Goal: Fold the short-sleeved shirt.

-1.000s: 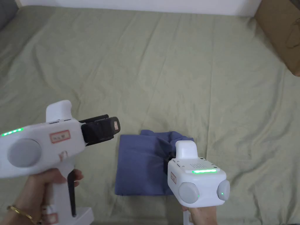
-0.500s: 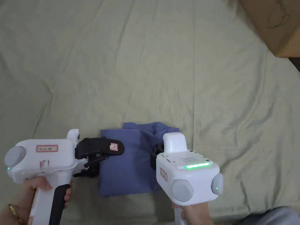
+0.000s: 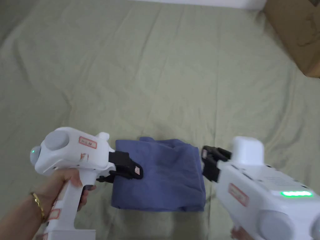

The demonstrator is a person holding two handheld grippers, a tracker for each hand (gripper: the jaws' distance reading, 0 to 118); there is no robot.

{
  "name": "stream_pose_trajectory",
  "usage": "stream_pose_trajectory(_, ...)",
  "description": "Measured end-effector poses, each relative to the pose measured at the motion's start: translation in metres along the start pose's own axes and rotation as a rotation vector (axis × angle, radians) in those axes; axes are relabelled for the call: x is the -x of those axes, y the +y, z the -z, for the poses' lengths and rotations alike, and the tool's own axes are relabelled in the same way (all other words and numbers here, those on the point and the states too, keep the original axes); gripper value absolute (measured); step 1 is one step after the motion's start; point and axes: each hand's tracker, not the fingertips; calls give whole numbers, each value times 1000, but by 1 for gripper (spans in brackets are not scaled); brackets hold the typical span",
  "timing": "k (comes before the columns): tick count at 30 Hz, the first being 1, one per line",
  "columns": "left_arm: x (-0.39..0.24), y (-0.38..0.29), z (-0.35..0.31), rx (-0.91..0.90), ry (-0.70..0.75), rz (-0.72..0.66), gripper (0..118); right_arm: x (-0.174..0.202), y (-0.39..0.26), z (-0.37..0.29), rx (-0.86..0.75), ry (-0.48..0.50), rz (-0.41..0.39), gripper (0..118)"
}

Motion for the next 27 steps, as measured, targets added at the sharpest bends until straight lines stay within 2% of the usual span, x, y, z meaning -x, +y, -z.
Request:
stream_pose_trajectory(4, 7, 6, -63, -42, 157, 112, 21, -9, 10, -30, -43, -6, 4, 0)
stream_pose_trajectory(7, 35, 10, -115, -74, 233, 73, 21, -14, 12, -41, -58, -8, 21, 0)
stream_pose_trajectory(13, 89, 23, -217, -169, 602, 82, 21, -10, 9, -39, -52, -37, 23, 0)
stream_pose_trajectory(16, 115, 34, -249, -179, 721, 23, 21, -8, 6, -34, -39, -39, 49, 0)
stream_pose_trajectory(17, 121, 36, -256, -183, 763, 12, 21, -7, 6, -33, -37, -39, 54, 0)
stream_pose_trajectory(21, 141, 43, -266, -174, 977, -17, 36, -4, 5, -30, -25, -38, 40, 0)
stream_pose_trajectory(23, 147, 42, -266, -181, 1033, -35, 36, -4, 5, -30, -29, -39, 36, 0)
stream_pose_trajectory(27, 137, 37, -263, -287, 1280, 29, 36, -10, 5, -32, -35, -37, 50, 0)
